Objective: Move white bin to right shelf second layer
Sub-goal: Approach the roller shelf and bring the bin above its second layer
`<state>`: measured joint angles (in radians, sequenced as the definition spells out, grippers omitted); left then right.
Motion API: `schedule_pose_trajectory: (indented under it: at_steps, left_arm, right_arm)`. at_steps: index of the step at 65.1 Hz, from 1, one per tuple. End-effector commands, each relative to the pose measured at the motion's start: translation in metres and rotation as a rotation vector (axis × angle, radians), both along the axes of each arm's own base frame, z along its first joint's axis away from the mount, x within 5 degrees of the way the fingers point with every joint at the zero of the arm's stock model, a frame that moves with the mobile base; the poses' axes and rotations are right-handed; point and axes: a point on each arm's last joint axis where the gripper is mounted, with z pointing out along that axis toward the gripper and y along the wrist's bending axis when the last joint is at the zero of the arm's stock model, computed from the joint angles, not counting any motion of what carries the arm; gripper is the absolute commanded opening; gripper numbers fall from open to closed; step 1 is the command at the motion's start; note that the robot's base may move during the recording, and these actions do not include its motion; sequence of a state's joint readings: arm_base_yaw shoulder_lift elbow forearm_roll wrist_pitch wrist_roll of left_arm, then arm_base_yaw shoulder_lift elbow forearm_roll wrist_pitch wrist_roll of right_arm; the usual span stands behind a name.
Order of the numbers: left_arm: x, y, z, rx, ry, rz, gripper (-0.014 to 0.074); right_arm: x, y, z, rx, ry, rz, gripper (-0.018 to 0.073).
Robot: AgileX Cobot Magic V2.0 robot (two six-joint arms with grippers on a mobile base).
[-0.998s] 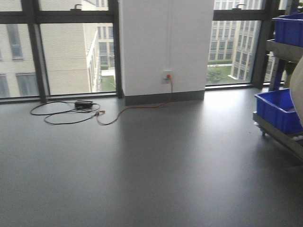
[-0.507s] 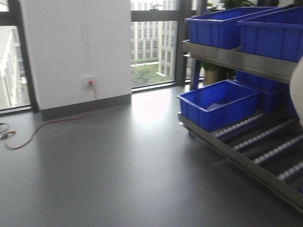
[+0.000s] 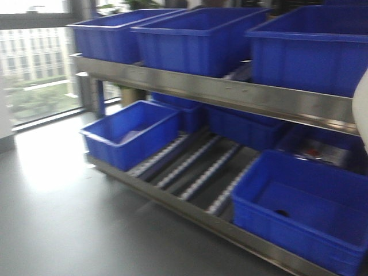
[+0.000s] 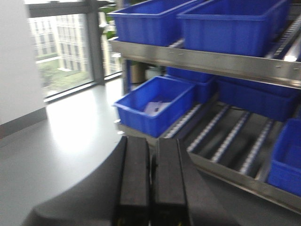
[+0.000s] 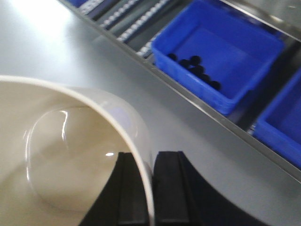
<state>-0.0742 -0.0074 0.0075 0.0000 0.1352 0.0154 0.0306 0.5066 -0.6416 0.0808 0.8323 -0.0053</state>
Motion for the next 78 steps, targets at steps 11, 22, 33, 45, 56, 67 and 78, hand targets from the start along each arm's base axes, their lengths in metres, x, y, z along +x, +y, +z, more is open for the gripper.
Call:
schedule_pose_trajectory:
  at_steps: [11, 22, 33, 45, 56, 67, 78]
  left_arm:
    - [0.0004, -0.0004, -0.0037, -0.008, -0.066, -0.006, 0.0085]
    - [0.0004, -0.0004, -0.0037, -0.008, -0.066, -0.006, 0.0085]
    - [0.0004, -0.0004, -0.0037, -0.008, -0.066, -0.006, 0.0085]
    - [0.0004, -0.0004, -0.0037, -0.008, -0.066, -0.006, 0.0085]
    - [0.0004, -0.0004, -0.0037, -0.008, -0.066, -0.006, 0.0085]
    - [0.0004, -0.0004, -0.0037, -0.008, -0.066, -0.006, 0.0085]
    - [0.0004, -0.0004, -0.0037, -0.008, -0.066, -0.006, 0.0085]
  right_arm:
    - [0.0037, -0.0007, 0.0156, 0.006, -0.114, -0.011, 0.0048]
    - [0.0037, -0.0007, 0.0156, 0.006, -0.114, -0.011, 0.0048]
    - [0.0037, -0.0007, 0.0156, 0.006, -0.114, -0.011, 0.0048]
    - [0.0037, -0.0007, 0.0156, 0.006, -0.114, -0.011, 0.0048]
    - [0.0037, -0.0007, 0.0156, 0.006, -0.114, -0.011, 0.0048]
    - [0.0037, -0.0007, 0.0156, 0.006, -0.114, -0.011, 0.0048]
    - [0.0037, -0.0007, 0.0156, 0.006, -0.114, -0.011, 0.0048]
